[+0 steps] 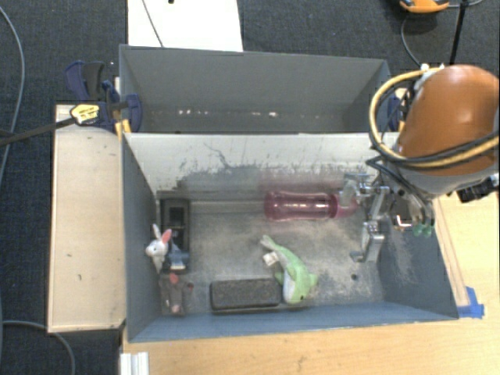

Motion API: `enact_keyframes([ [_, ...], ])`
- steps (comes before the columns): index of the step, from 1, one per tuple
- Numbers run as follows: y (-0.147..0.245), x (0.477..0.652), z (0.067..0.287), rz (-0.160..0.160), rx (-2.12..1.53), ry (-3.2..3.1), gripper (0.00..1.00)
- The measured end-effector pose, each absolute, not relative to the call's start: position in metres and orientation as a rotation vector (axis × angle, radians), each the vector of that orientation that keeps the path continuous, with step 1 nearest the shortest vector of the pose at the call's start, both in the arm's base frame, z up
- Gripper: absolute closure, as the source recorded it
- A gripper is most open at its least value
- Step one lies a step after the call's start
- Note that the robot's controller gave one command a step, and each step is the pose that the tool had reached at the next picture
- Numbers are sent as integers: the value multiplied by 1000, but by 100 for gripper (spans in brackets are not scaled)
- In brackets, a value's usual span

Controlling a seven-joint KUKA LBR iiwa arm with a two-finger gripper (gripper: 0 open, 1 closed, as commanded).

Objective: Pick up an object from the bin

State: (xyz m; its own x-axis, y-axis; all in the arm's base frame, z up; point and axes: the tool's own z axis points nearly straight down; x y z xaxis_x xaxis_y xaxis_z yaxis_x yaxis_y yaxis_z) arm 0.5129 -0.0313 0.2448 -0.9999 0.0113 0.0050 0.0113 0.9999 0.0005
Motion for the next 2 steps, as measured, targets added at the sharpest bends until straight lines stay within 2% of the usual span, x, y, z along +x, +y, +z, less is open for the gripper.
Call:
enact_keyframes([
  [1, -31, 514, 249, 0, -17, -3145, 0],
  [2, -20, 525, 205, 0, -56, -3149, 0],
])
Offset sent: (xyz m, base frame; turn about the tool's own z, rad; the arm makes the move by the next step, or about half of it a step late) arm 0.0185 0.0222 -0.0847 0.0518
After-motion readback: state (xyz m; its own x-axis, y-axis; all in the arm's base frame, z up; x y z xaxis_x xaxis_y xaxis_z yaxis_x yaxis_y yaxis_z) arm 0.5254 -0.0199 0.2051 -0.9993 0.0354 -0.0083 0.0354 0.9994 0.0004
